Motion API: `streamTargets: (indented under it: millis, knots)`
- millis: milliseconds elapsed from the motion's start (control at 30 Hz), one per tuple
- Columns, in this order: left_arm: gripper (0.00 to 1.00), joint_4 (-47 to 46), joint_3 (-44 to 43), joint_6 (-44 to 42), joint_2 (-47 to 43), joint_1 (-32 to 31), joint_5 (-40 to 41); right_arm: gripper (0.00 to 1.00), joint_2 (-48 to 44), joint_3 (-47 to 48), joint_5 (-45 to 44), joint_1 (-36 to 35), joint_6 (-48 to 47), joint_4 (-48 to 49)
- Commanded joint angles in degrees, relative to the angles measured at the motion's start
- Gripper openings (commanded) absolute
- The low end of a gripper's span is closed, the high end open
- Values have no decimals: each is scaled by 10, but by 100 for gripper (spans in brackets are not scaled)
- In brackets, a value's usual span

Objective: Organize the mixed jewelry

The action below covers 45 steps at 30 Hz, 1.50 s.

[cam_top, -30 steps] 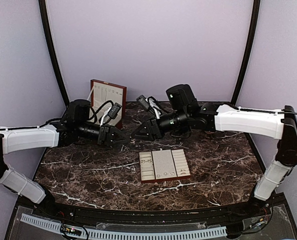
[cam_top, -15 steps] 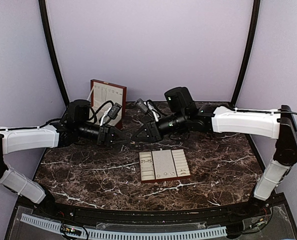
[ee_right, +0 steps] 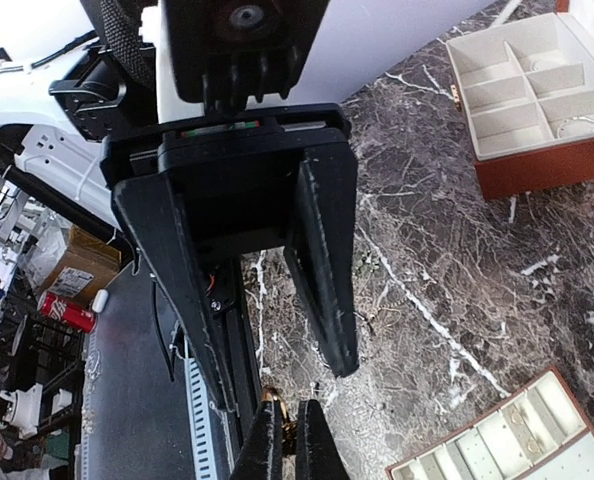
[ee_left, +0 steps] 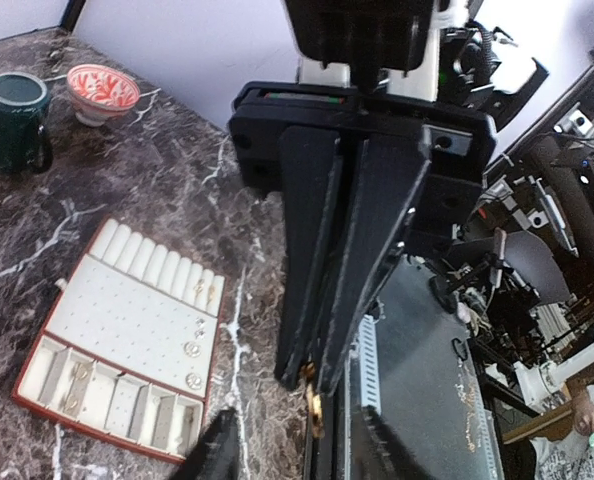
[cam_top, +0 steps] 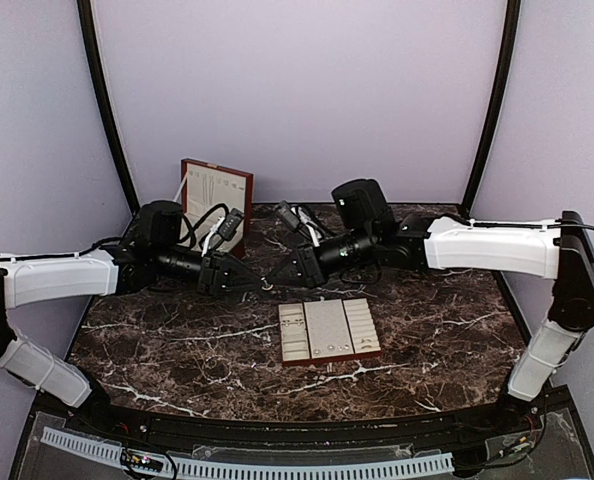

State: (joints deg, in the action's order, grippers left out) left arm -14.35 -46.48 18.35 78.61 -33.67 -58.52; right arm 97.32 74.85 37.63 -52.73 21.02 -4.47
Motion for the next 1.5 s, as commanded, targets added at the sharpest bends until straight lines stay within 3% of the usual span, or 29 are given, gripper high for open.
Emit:
streamTargets:
  millis: [0,100,200,367,567,800,1000,1467]
  knots:
    - [54,82,-27,-61,-3,-3,113,0,-52,-27,-55,18,15,4]
    - [67,112,-40,-88,14,-3,205,0,-88,-63,-102,35,18,-14]
    - [71,129,-66,-85,57,-3,231,0,-136,-116,-162,46,19,-40]
    - [73,160,-135,-88,151,-12,247,0,-209,-190,-235,56,29,-65]
    - [73,213,-234,-119,267,-41,278,0,-278,-262,-255,70,52,-46]
    - [72,229,-285,-147,348,-43,303,0,-307,-285,-261,71,54,-39]
    - [72,241,-267,-169,359,-45,333,0,-315,-295,-261,72,52,-32]
    - [67,245,-174,-202,288,-101,265,0,-329,-303,-321,72,64,-96]
